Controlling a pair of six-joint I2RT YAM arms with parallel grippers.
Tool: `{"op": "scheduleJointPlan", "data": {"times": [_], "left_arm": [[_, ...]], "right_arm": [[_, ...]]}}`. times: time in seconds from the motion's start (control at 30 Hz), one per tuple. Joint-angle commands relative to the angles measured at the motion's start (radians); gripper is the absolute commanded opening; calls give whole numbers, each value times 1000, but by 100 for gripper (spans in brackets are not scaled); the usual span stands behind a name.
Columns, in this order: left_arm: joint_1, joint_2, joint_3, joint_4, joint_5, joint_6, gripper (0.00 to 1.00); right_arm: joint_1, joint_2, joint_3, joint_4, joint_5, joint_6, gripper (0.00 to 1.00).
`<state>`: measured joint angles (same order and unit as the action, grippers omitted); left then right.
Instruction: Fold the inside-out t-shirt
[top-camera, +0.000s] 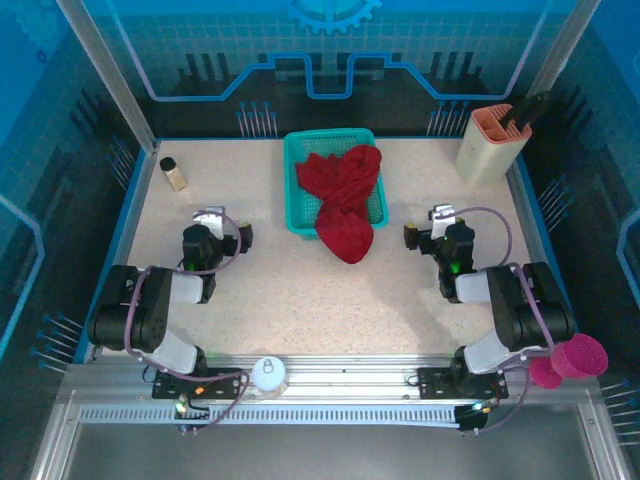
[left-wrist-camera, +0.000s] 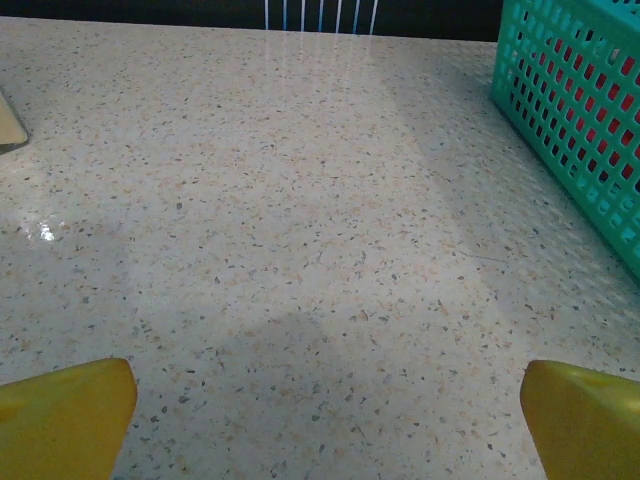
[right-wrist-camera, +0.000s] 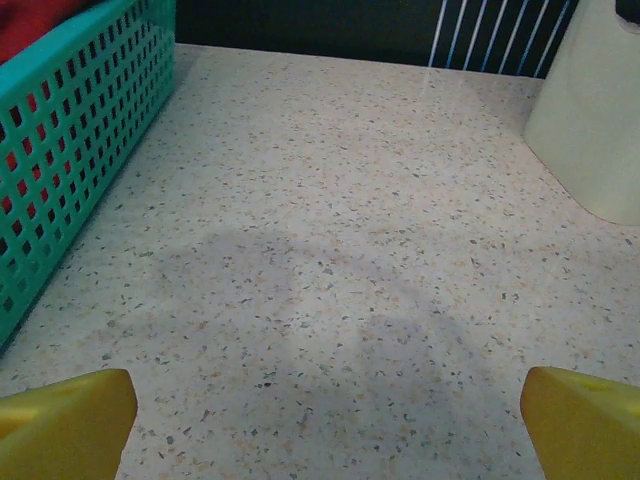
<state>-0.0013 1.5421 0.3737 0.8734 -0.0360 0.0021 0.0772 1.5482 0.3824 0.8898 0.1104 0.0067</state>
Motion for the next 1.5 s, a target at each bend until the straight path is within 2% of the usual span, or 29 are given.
{"op": "scheduleJointPlan", "data": {"times": [0.0,1.0,1.07,1.13,1.17,1.2,1.23,1.27,1.3,1.33,1.4,1.47], "left_arm": [[-3,4,14,33,-2,10,99],[0,4,17,26,-9,5,99],[-8,-3,10,38,-43,6,99],[-68,-88,-37,59,-171,37,99],[-107,-154,-49,25,-240,52,99],[-146,-254,-39,-103,-296,26,99],[-163,-362,-5,-295,-292,-40,99],[-184,-445,27,-457,-274,-43,99],[-224,-526,54,-596,-328,-81,99],[-236,-603,72,-703,-329,-135,99],[-242,-725,71,-788,-262,-200,99],[-243,-817,90,-877,-218,-276,99]], "right_arm": [[-7,-5,17,3,-30,-16,100],[-28,-7,12,13,-54,-1,100],[-26,-51,3,-3,-6,13,100],[6,-212,-3,-122,89,6,100],[29,-284,9,-203,119,8,100],[49,-360,40,-326,116,52,100],[71,-408,73,-420,65,110,100],[103,-426,100,-472,50,139,100],[157,-431,130,-503,51,140,100],[235,-420,161,-521,48,97,100],[344,-364,255,-585,34,49,100],[387,-261,416,-752,-65,102,100]]}}
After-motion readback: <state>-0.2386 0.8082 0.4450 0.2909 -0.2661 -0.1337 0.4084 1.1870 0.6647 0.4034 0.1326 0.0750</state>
